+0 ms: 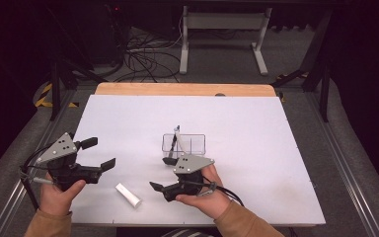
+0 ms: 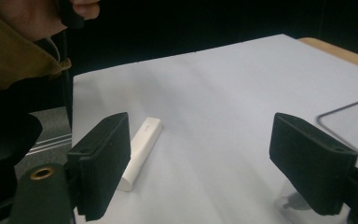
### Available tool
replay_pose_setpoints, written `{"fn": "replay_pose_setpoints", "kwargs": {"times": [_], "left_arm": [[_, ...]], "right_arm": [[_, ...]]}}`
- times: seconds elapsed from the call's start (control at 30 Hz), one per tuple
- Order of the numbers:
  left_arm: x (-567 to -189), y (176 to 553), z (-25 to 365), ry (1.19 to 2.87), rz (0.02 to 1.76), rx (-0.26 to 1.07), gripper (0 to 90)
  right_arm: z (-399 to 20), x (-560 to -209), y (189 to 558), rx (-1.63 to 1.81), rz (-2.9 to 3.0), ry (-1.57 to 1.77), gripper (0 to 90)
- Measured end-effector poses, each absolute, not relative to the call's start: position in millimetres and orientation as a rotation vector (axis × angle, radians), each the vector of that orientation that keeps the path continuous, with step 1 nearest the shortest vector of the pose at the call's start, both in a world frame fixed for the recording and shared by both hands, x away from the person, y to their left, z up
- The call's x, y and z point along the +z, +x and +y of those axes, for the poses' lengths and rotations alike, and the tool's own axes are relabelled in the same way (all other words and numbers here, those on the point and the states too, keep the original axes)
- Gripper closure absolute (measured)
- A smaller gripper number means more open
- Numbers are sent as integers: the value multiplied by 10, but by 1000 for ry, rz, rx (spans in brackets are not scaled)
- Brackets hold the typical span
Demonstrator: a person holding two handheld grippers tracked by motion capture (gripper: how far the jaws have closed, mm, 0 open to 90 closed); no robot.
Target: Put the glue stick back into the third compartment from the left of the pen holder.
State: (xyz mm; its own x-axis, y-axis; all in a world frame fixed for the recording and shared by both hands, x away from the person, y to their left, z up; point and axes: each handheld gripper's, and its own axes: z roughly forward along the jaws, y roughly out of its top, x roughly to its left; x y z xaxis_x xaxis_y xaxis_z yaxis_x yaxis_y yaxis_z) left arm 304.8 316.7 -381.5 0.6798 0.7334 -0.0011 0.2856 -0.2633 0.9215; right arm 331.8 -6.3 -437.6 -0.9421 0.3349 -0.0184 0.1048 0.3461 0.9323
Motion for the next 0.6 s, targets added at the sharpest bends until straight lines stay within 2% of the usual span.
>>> {"fn": "replay_pose_setpoints", "kwargs": {"times": [0.23, 0.6], "left_arm": [[-3821, 3048, 3171, 1840, 810, 530, 80], [-3823, 3050, 3186, 1837, 811, 536, 82]], "right_arm": [[164, -4475, 3275, 1580, 2491, 376, 295], [403, -4599, 3218, 1509, 2577, 329, 320]]}}
